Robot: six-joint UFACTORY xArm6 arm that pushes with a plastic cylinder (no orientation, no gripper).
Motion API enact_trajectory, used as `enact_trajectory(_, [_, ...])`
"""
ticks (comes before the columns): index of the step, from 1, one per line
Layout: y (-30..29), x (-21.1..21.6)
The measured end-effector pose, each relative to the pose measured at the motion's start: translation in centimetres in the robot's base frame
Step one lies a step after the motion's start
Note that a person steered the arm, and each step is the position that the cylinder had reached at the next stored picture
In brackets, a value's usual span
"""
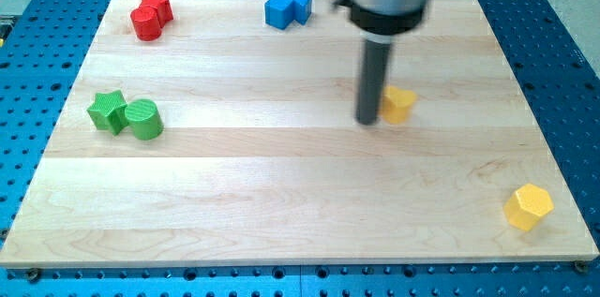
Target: Push the heart near to the hexagon
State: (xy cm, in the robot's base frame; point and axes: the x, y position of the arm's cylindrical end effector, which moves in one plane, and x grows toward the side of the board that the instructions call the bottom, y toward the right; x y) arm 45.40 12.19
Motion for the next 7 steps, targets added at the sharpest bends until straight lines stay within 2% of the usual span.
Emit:
enact_trajectory(1, [-0.7, -0.2])
enact_trajectory(2, [0.6, -3.4])
enact_trajectory(3, [4.9, -3.0])
enact_trajectory(5, [8.3, 3.3])
enact_trajectory(6, [9.1, 0.0])
enact_trajectory(7, [11.6, 0.9])
